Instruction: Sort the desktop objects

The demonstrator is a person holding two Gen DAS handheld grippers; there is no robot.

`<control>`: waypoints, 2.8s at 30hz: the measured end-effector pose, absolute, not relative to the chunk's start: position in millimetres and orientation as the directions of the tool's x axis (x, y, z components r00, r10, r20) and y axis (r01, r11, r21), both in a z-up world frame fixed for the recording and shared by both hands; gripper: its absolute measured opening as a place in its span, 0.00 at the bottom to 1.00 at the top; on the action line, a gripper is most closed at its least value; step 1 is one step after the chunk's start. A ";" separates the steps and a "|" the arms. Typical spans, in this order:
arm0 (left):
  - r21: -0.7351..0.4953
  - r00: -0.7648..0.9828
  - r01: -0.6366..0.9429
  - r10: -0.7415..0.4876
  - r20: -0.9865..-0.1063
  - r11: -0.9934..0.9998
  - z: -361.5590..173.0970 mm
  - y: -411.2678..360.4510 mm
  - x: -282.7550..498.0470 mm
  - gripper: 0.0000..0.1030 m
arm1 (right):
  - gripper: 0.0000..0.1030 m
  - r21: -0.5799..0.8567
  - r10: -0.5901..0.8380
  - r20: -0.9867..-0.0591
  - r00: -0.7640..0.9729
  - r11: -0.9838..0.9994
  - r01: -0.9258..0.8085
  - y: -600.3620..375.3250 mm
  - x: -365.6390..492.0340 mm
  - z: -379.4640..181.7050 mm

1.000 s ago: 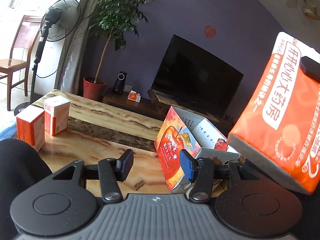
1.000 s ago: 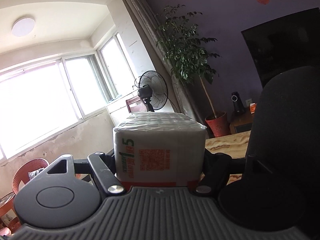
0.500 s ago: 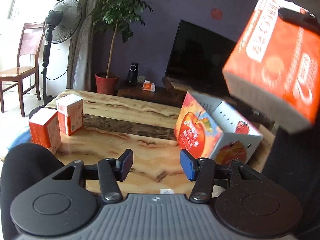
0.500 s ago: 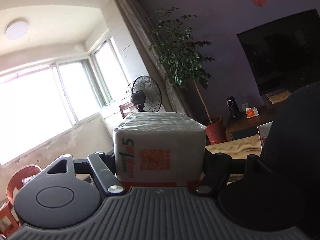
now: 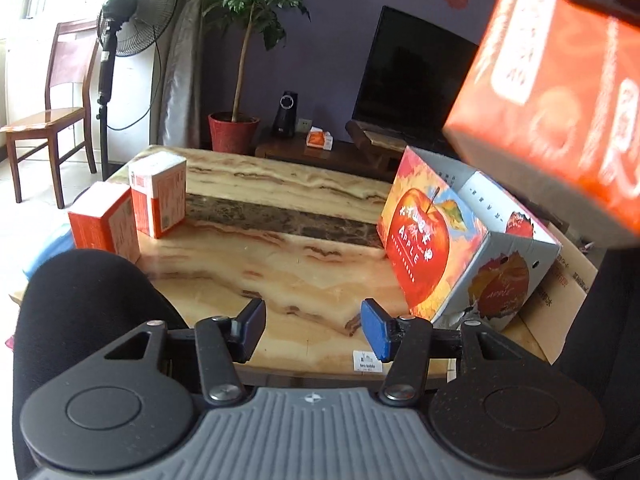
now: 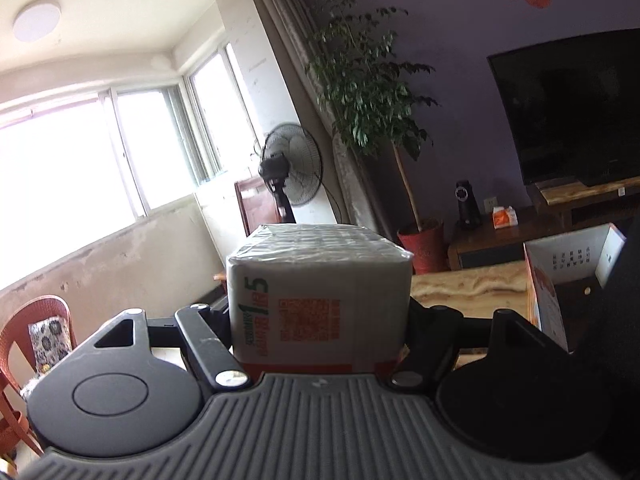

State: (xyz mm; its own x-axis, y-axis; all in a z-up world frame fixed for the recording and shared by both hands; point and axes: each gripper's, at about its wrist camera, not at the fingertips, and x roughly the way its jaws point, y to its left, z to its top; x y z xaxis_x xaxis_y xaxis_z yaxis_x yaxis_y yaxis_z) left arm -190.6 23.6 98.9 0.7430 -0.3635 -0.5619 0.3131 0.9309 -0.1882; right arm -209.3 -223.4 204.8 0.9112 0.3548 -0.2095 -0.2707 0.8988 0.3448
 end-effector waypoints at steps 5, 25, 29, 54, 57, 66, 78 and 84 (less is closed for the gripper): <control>-0.180 0.734 0.318 -0.362 -0.574 0.931 94.7 17.0 -188.9 0.54 | 0.74 0.314 0.348 -0.263 0.900 0.913 -0.262 -213.7 -209.8 187.4; -0.096 0.753 0.345 -0.337 -0.565 0.934 90.5 -1.8 -192.7 0.56 | 0.74 0.329 0.330 -0.297 0.896 0.916 -0.228 -216.0 -219.5 173.7; -0.081 0.757 0.351 -0.334 -0.562 0.933 89.9 -4.8 -193.5 0.56 | 0.74 0.329 0.322 -0.299 0.898 0.918 -0.220 -216.9 -220.5 173.0; -0.055 0.762 0.365 -0.332 -0.556 0.930 88.5 -10.1 -195.7 0.56 | 0.74 0.312 0.292 -0.314 0.904 0.931 -0.192 -216.7 -214.3 168.5; -0.055 0.762 0.364 -0.332 -0.556 0.930 89.0 -9.8 -195.0 0.56 | 0.74 0.314 0.294 -0.311 0.904 0.929 -0.194 -217.2 -214.8 168.5; -0.057 0.759 0.370 -0.337 -0.557 0.927 89.0 -11.0 -193.6 0.56 | 0.74 0.307 0.300 -0.309 0.903 0.930 -0.204 -216.2 -216.4 168.6; -0.054 0.756 0.383 -0.346 -0.555 0.922 88.0 -15.1 -191.9 0.57 | 0.74 0.311 0.298 -0.299 0.906 0.928 -0.203 -219.2 -222.8 169.5; -0.055 0.753 0.391 -0.354 -0.554 0.919 86.7 -16.3 -189.3 0.57 | 0.74 0.310 0.299 -0.298 0.907 0.929 -0.204 -219.5 -224.1 169.5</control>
State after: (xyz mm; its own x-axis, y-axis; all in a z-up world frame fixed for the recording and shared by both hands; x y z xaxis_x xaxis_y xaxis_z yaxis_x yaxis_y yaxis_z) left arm -189.3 -16.3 86.7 0.7534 -0.3542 -0.5541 0.3912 0.9186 -0.0554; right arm -224.1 -219.5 169.5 0.9065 0.2985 -0.2985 -0.2037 0.9286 0.3102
